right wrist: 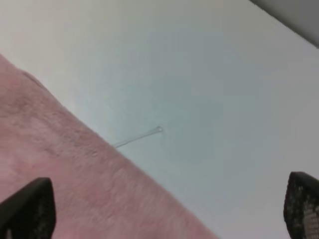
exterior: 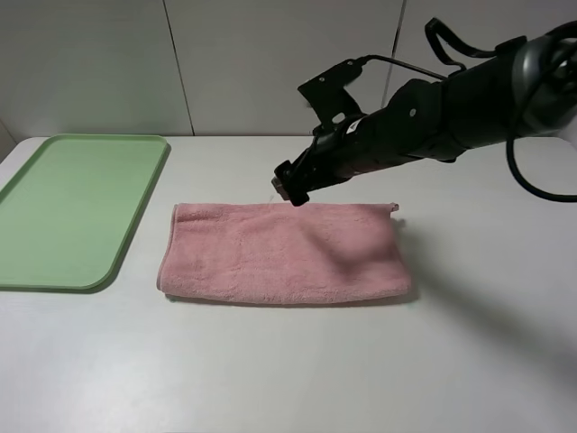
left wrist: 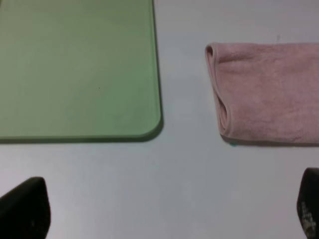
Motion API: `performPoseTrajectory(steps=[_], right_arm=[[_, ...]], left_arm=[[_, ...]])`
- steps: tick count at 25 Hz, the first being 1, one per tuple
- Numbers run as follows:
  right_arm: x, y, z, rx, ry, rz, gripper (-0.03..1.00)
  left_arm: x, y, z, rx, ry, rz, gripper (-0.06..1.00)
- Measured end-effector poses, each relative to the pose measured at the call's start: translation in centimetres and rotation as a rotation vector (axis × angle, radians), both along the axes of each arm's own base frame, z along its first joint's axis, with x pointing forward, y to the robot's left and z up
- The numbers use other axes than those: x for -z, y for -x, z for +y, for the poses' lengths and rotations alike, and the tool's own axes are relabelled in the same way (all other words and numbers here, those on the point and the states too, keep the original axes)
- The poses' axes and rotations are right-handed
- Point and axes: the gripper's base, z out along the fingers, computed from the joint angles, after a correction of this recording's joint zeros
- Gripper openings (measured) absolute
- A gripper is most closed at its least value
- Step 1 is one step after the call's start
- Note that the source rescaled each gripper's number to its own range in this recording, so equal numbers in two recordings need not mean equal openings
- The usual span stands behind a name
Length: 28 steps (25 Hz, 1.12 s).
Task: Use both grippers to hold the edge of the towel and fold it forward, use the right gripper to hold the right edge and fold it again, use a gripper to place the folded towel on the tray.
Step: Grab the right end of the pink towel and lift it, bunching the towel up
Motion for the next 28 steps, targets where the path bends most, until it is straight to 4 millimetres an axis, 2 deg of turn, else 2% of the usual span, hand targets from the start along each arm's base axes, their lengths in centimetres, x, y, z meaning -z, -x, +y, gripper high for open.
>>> performPoseTrajectory(steps=[9, 13, 17, 22, 28], right_arm=[[1.7, 3.5, -6.2, 0.322, -0.137, 0.244, 1.0], [2.5, 4.4, -8.1, 0.449, -0.184, 0.345, 1.0], [3.1, 5.0, -8.5, 0.522, -0.204, 0.445, 1.0], [3.5, 5.4, -8.7, 0.56, -0.214, 0.479, 1.0], [5.6, 5.7, -8.9, 0.584, -0.173, 0.532, 1.0]], left_arm=[[0.0, 0.0, 0.0, 0.0, 0.0, 0.0, 1.0], [0.0, 0.0, 0.0, 0.0, 0.0, 0.0, 1.0], [0.0, 0.0, 0.0, 0.0, 0.0, 0.0, 1.0], [0.0, 0.0, 0.0, 0.0, 0.0, 0.0, 1.0], [0.0, 0.0, 0.0, 0.0, 0.0, 0.0, 1.0]])
